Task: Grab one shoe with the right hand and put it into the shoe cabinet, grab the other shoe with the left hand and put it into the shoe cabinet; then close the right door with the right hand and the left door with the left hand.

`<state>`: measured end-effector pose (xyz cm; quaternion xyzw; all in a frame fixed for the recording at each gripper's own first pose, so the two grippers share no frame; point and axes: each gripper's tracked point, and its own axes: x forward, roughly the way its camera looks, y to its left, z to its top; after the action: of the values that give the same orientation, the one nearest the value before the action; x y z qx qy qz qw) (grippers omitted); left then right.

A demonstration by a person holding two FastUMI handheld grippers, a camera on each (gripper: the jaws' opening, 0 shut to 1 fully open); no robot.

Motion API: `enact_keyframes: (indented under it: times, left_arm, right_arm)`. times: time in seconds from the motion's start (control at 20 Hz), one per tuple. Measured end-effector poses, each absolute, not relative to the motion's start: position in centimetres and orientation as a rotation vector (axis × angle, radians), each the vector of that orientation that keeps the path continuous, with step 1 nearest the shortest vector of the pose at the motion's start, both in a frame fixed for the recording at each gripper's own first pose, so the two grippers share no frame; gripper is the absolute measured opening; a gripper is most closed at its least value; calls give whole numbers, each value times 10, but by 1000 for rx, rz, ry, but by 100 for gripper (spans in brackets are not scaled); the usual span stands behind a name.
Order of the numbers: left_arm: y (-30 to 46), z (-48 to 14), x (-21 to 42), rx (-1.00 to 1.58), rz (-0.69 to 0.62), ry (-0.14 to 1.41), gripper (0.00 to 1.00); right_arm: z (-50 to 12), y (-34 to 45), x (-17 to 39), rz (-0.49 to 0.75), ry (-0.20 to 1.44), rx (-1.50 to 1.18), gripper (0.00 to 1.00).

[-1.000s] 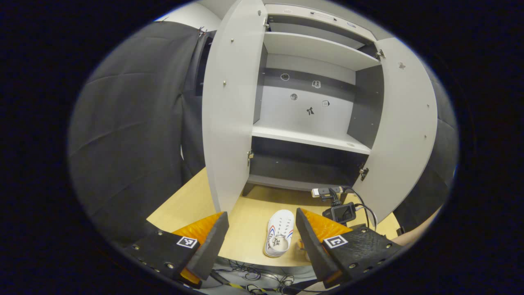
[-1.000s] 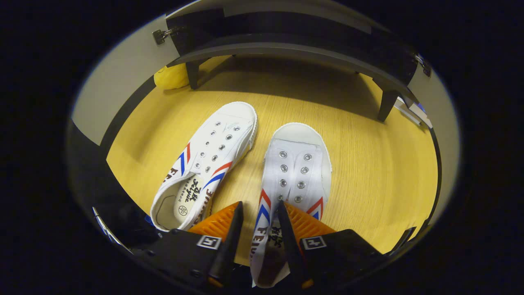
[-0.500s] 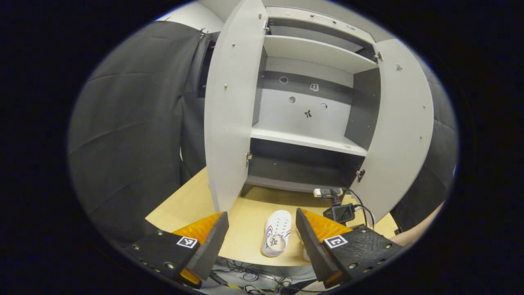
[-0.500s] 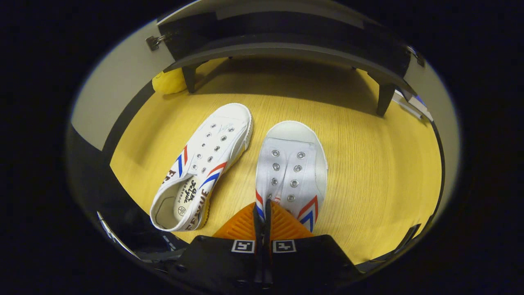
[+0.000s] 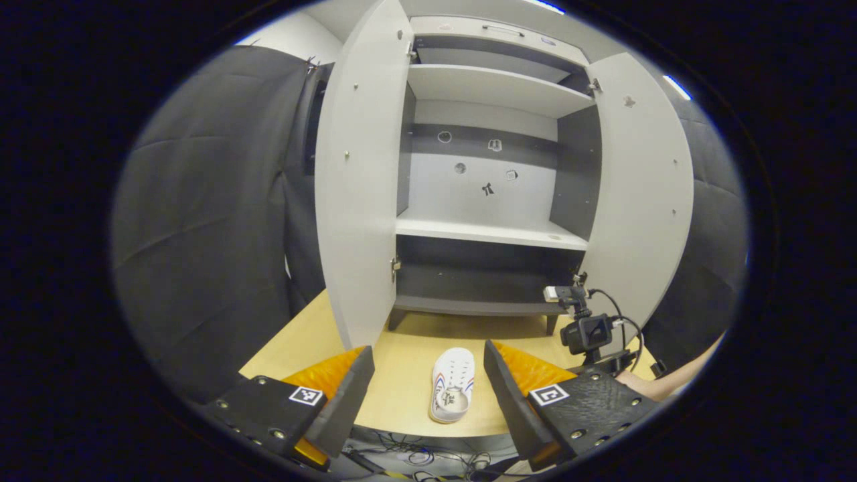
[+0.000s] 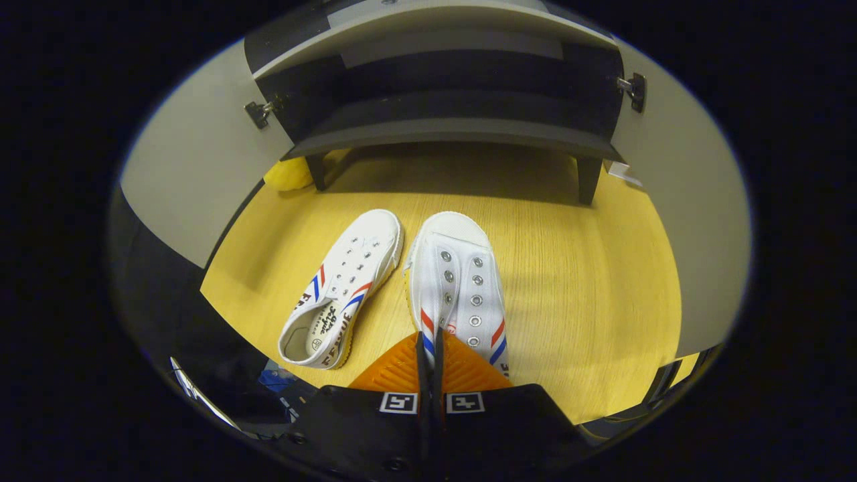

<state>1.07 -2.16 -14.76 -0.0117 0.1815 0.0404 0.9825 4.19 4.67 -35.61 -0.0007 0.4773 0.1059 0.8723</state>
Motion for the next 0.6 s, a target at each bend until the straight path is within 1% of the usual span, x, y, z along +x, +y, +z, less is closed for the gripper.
enact_keyframes:
  times: [0.2, 0.3, 0.35, 0.4, 0.55, 0.6]
  left_arm:
    - [-27, -144, 17, -10, 42, 344, 95]
    - [-27, -141, 19, 4, 30, 334, 94]
    - [-28, -140, 21, 6, 23, 331, 95]
    - [-29, -140, 22, 6, 13, 330, 94]
    - [-35, -138, 26, 15, -16, 329, 94]
    - [-36, -137, 26, 25, -22, 326, 94]
  right_arm:
    - [-298, 47, 51, 228, 859, 53, 2]
    - [-267, 48, 56, 233, 781, 72, 2]
    - [-252, 47, 60, 238, 742, 72, 1]
    - [-237, 48, 61, 244, 705, 76, 1]
    - [-189, 47, 77, 239, 604, 114, 1]
    - [-174, 48, 81, 236, 568, 129, 0]
